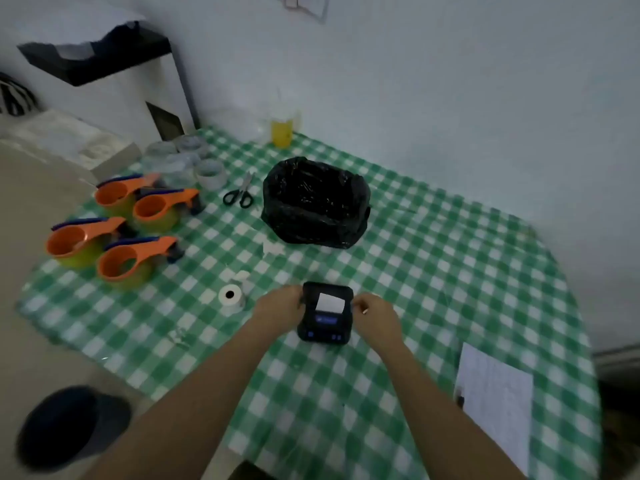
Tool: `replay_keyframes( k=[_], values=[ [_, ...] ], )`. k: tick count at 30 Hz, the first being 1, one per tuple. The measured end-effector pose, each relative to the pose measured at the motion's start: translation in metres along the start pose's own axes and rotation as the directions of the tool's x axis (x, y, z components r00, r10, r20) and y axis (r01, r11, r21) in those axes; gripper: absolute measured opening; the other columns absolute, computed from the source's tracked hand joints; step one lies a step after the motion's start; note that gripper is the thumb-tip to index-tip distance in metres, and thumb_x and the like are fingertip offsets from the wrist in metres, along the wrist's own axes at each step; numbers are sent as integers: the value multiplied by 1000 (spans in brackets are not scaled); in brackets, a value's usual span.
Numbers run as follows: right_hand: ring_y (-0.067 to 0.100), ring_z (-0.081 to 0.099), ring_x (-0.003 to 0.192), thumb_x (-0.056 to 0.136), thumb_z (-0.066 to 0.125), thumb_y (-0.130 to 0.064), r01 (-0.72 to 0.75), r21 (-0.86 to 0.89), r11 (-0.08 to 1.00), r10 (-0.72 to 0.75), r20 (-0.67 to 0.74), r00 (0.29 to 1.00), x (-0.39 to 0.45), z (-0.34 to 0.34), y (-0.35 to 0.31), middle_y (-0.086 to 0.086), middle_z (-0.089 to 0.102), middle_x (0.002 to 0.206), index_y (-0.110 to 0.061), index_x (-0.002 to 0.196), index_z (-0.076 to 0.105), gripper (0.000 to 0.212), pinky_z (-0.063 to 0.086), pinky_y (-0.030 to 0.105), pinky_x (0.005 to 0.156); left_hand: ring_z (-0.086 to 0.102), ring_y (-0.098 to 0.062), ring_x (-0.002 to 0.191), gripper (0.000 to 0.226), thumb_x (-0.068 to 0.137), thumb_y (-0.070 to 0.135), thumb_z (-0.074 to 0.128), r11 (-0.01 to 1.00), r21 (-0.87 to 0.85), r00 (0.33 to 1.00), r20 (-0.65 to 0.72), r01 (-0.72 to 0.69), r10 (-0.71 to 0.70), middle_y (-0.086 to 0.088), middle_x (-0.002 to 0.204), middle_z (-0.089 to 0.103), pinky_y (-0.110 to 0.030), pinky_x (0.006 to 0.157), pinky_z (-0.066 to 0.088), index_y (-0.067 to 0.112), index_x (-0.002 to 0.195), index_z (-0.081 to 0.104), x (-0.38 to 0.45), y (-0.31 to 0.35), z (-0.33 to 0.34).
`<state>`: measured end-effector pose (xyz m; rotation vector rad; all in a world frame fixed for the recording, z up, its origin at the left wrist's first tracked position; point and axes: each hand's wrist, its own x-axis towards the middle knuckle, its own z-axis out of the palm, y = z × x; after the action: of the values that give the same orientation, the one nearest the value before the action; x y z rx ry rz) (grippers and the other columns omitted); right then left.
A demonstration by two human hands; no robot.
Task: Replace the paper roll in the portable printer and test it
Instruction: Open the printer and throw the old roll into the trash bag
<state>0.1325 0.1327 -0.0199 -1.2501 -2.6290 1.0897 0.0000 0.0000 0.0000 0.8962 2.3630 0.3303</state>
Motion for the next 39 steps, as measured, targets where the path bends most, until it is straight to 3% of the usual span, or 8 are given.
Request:
replay_keyframes(
  k=[7, 11, 17, 26, 30, 33, 36, 39],
  values=[
    [19, 56, 78, 90, 55, -27, -247, 217, 944, 242, 52, 969, 15, 18, 19, 3, 61, 87, -6, 99, 61, 24, 40, 27, 61, 50, -30, 121, 52, 87, 24, 58, 982, -188, 999, 35, 32, -26, -14, 135, 49, -41, 99, 43, 11, 133, 39, 20, -11, 31],
    [30, 66, 81, 83, 63, -20, -332, 209, 920, 308, 139, 941, 33, 18, 28, 13, 69, 86, -7, 84, 66, 14, 55, 41, 76, 55, -30, 114, 52, 81, 27, 66, 949, -308, 998, 38, 66, -57, -14, 125, 54, -42, 95, 47, 10, 126, 46, 25, -18, 43],
    [19, 55, 49, 76, 66, -5, -465, 101, 880, 406, 348, 845, 64, -1, 17, 13, 57, 58, -6, 54, 54, 25, 46, 23, 44, 64, -26, 96, 42, 73, 30, 72, 892, -432, 991, 50, 132, -123, -10, 110, 64, -46, 86, 53, 11, 108, 58, 34, -24, 53],
    [17, 63, 49, 74, 70, 6, -608, 146, 781, 489, 463, 739, 80, -7, 11, 18, 62, 64, 4, 68, 58, 14, 56, 22, 41, 67, -27, 92, 42, 68, 21, 76, 831, -535, 988, 54, 153, -147, -13, 104, 70, -49, 86, 55, 8, 105, 61, 41, -31, 61],
    [19, 63, 53, 74, 70, 6, -593, 142, 792, 485, 444, 754, 80, -4, 11, 18, 61, 63, 2, 61, 55, 21, 59, 25, 47, 66, -26, 94, 38, 71, 17, 75, 837, -531, 990, 38, 137, -138, -13, 105, 70, -47, 88, 54, 6, 105, 61, 37, -24, 56],
    [24, 65, 58, 74, 68, 1, -465, 30, 885, 423, 370, 827, 76, -3, 13, 16, 64, 59, 4, 58, 60, 18, 62, 38, 71, 65, -26, 95, 41, 72, 19, 75, 839, -527, 990, 44, 138, -135, -12, 107, 68, -47, 88, 54, 7, 108, 59, 36, -23, 56],
    [22, 60, 65, 82, 61, -10, -269, -67, 961, 277, 200, 940, 57, 6, 18, 11, 66, 70, 4, 77, 68, 17, 55, 39, 68, 64, -27, 97, 42, 73, 22, 74, 845, -515, 989, 49, 146, -141, -10, 109, 65, -47, 89, 53, 8, 109, 57, 35, -22, 53],
    [20, 59, 86, 85, 62, -27, -96, 9, 995, 96, 19, 995, 33, 23, 18, 4, 63, 94, -9, 103, 64, 25, 47, 29, 73, 64, -29, 96, 42, 73, 20, 74, 845, -511, 988, 52, 154, -149, -13, 109, 65, -48, 88, 54, 7, 109, 56, 35, -22, 55]
  ],
)
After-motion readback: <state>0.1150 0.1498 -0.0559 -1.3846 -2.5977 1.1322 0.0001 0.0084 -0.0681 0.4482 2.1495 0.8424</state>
